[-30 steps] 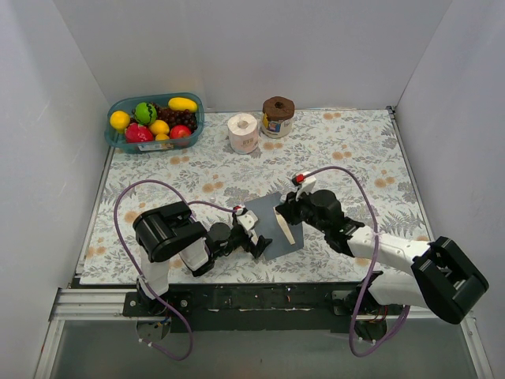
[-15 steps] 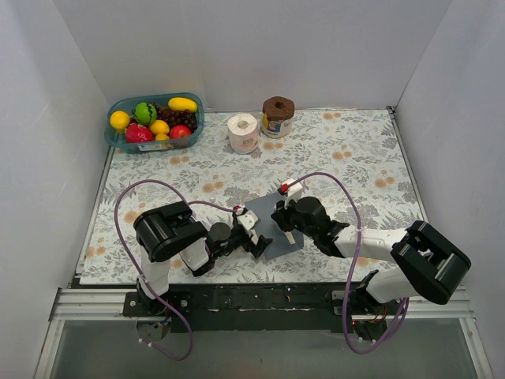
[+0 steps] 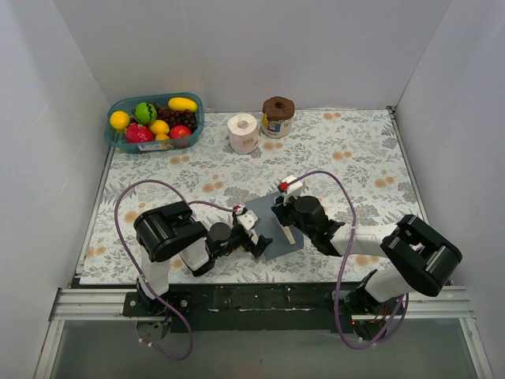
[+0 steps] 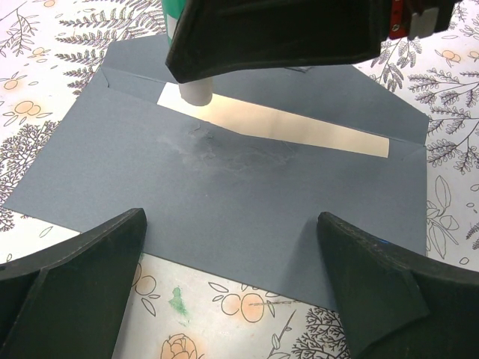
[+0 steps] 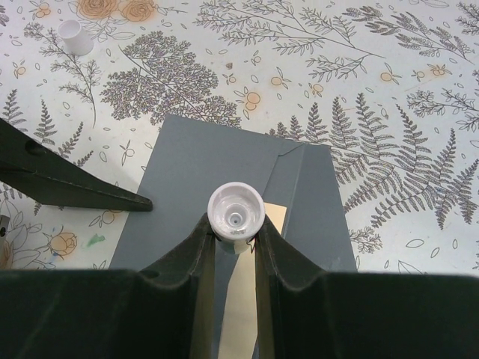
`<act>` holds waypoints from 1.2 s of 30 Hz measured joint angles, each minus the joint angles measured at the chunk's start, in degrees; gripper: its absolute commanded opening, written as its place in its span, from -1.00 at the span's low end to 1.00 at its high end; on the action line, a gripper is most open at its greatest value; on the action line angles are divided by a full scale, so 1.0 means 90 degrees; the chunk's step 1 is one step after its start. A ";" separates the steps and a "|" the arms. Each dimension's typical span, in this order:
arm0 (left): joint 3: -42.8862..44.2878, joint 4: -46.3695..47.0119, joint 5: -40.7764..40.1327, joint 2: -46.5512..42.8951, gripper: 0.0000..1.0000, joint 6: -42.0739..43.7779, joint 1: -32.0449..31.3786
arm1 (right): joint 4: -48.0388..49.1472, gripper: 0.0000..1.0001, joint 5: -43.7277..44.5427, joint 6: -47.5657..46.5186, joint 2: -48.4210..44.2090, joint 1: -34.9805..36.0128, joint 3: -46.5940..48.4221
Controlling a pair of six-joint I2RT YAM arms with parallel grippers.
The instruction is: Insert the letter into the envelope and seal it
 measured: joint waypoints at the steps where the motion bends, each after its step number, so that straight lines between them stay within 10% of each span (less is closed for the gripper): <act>1: 0.0000 -0.0002 -0.0002 0.0000 0.96 -0.0005 0.0000 | 0.0032 -0.97 0.0002 -0.0019 0.0024 0.0000 0.0005; 36: 0.0051 0.0044 0.0005 0.0068 0.96 -0.0066 0.0044 | 0.0274 -0.97 -0.0027 -0.0066 0.0862 0.0010 0.0255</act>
